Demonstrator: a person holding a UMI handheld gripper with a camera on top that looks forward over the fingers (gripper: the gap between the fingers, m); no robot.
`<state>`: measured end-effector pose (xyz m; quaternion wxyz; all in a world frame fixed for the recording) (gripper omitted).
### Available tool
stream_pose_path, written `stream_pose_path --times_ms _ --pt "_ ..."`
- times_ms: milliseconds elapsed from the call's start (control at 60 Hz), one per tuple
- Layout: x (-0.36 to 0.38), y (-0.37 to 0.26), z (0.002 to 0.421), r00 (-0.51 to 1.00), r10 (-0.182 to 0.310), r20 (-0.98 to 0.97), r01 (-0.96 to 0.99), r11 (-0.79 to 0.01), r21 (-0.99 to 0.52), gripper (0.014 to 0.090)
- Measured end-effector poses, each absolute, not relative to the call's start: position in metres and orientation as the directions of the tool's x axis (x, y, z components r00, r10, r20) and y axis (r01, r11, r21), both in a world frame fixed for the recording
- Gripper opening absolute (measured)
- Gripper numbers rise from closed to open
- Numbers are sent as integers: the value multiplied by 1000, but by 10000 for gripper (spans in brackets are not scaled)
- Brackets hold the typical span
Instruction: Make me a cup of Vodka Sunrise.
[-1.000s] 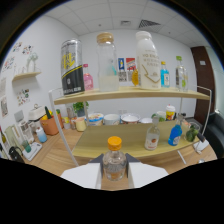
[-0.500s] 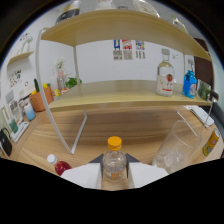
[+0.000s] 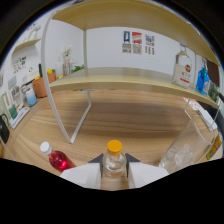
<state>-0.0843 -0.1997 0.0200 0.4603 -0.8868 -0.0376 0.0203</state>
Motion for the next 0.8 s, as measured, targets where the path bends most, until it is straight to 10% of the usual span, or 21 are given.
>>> stream_pose_path --times_ms 317,800 --pt "-77 -222 64 991 125 -38 37 -544 -839 849" --pt "26 -318 143 1000 3 -27 -22 -513 -858 865"
